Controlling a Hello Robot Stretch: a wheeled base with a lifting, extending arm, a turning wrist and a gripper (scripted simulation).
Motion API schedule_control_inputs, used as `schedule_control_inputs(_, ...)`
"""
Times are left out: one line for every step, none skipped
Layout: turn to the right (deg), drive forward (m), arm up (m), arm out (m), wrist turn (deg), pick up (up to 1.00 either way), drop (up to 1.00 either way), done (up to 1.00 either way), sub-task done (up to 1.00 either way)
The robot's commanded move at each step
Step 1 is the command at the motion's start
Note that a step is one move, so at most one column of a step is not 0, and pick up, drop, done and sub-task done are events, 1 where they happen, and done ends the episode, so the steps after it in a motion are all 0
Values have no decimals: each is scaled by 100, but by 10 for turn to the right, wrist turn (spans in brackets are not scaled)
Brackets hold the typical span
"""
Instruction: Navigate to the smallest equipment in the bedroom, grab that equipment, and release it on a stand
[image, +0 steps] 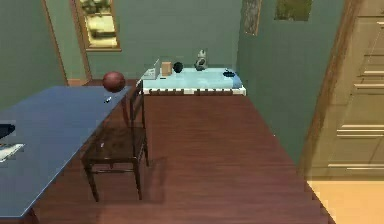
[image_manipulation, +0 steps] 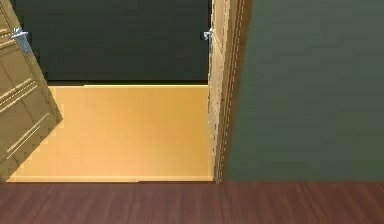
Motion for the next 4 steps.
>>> schedule_control_inputs(0,100,0,0,0,0,0,0,0)
schedule_control_inputs(0,65,0,0,0,0,0,0,0)
schedule_control_inputs(-450,0,0,0,0,0,0,0,0)
schedule_control_inputs(-450,0,0,0,0,0,0,0,0)
